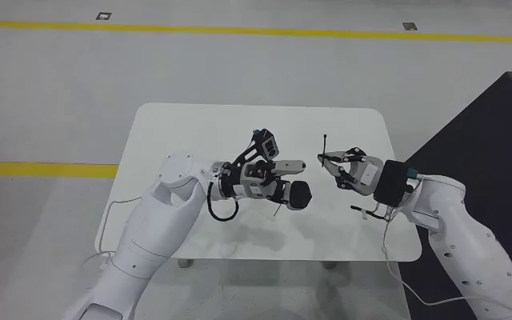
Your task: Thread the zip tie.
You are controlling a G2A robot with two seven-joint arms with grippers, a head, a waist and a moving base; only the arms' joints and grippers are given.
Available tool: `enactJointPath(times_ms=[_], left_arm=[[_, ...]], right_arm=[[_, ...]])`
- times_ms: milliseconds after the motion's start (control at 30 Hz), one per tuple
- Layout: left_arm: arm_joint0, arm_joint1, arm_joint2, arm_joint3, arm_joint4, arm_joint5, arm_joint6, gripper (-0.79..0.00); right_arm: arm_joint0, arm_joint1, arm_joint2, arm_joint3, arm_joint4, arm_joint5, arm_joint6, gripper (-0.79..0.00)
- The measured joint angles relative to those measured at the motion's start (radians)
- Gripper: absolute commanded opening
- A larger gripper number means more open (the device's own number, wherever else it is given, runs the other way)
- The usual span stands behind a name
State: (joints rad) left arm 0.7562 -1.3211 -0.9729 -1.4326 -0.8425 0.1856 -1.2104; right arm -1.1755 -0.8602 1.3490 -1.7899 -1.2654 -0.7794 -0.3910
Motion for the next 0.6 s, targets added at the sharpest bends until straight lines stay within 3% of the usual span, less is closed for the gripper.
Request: enactJointPath(times_ms=[167, 433, 600], left_arm=[[-0.001, -0.008, 0.002, 0.042, -0.144, 0.079, -0.024, 0.0], [-0.001, -0.007, 0.002, 0.04, -0.122, 0.071, -0.022, 0.0], [0.023, -0.001, 0.001, -0.008, -0.097, 0.079, 0.055, 0.0]], right_arm=[[0.004, -0.003, 0.002, 0.0, 0.022, 0.005, 0.025, -0.785], [0.004, -0.003, 0.002, 0.0, 0.022, 0.005, 0.024, -0.785], [0.004, -0.003, 0.002, 0.0, 0.022, 0.005, 0.024, -0.785]])
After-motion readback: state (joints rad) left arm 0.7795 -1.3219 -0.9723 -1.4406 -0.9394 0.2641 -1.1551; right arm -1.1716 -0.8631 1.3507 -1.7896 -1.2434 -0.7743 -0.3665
